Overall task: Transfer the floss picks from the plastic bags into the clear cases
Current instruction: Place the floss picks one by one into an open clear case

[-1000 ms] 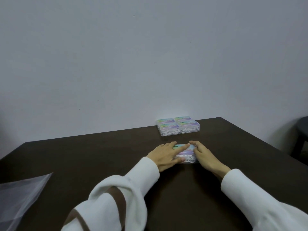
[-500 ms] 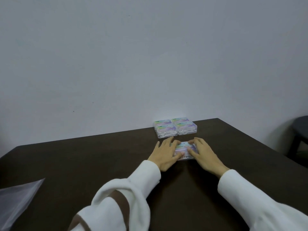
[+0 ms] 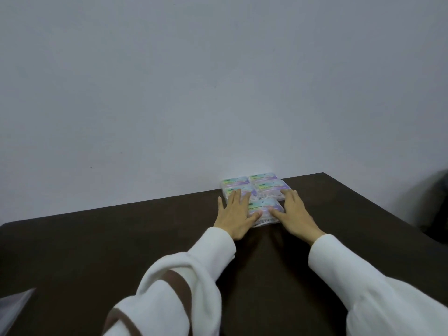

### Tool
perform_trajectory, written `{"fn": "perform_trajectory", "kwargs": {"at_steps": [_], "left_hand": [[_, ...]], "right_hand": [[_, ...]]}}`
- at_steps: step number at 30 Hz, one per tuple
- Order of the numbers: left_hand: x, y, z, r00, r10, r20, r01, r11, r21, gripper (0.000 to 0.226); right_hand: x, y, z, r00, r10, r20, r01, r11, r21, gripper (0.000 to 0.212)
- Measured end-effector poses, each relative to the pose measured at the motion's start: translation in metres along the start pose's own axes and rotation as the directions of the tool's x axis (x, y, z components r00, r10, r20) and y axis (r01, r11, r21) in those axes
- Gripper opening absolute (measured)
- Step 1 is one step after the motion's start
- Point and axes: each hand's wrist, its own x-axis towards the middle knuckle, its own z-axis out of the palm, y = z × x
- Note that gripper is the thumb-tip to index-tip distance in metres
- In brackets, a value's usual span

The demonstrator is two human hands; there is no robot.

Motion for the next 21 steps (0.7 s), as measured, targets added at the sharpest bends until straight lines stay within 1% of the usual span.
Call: {"fn": "perform_trajectory", "kwargs": {"at_steps": [7,10,11,13,16,19,21], "left_hand": [[0.037,-0.002,-0.003,0.999,-0.025,0.038,0.026,1.0,-0.007,0.075],[0.051,-0.001,-0.004,0.999,-0.005,0.05,0.007,0.999,-0.045,0.069],[0.057,0.0,-0.004,0.999,0.004,0.055,-0.001,0.998,-0.057,0.066],[0.067,0.001,-0.004,0.997,0.015,0.071,-0.01,0.997,-0.07,0.063],[0.078,0.003,0.0,0.994,-0.021,0.103,0.025,0.999,-0.035,0.065],[0.083,0.003,0.004,0.985,-0.115,0.131,0.12,0.993,-0.024,0.07],[0.084,0.002,0.004,0.981,-0.13,0.147,0.133,0.991,-0.008,0.07]], "right_hand": [[0.034,0.009,-0.001,1.0,-0.003,0.027,0.004,1.0,-0.01,0.076],[0.047,0.012,-0.004,0.999,-0.02,0.049,0.021,0.999,-0.025,0.079],[0.052,0.013,-0.005,0.999,-0.016,0.051,0.019,0.998,-0.058,0.079],[0.062,0.014,-0.009,0.998,-0.02,0.059,0.031,0.98,-0.196,0.077],[0.077,0.015,-0.014,0.988,-0.071,0.134,0.122,0.895,-0.428,0.067],[0.086,0.009,-0.008,0.968,-0.063,0.242,0.18,0.849,-0.498,0.06],[0.091,0.005,-0.001,0.961,-0.054,0.27,0.189,0.844,-0.502,0.057]]}}
